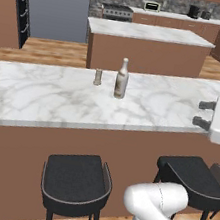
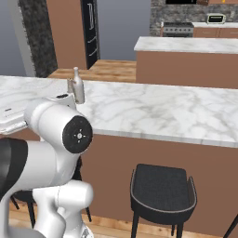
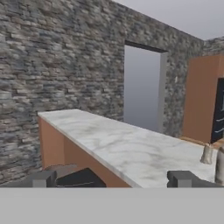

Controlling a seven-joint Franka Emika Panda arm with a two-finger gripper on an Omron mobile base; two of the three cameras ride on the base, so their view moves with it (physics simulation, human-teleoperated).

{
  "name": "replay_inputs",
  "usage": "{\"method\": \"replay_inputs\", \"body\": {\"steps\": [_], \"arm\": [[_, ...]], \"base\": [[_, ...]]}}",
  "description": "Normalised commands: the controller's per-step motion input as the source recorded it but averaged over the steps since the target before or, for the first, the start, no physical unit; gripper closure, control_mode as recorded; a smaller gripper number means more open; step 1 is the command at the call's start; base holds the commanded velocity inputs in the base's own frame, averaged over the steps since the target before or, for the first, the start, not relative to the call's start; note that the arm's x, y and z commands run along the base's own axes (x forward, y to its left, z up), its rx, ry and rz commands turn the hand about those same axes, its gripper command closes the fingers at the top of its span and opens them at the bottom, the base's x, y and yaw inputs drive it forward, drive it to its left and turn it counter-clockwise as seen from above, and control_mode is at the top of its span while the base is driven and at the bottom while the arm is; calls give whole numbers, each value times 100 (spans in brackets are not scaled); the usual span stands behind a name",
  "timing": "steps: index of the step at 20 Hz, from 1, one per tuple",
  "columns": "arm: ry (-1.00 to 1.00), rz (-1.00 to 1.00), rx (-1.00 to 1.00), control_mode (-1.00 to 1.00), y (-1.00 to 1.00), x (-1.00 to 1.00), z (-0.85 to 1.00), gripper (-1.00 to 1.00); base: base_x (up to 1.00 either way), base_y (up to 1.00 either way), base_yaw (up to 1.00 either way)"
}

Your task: Open the cabinet directly in front. Then move the liquor and the cup to the dining counter with the candle on it.

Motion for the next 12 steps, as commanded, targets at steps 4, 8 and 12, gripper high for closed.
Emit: {"method": "replay_inputs", "body": {"steps": [4,8,12], "arm": [[-8,3,0,-100,0,-8,-24,-100],[-1,2,0,-100,0,0,-23,-100],[0,2,0,-100,0,0,-14,-100]], "base": [[0,0,0],[0,0,0],[0,0,0]]}}
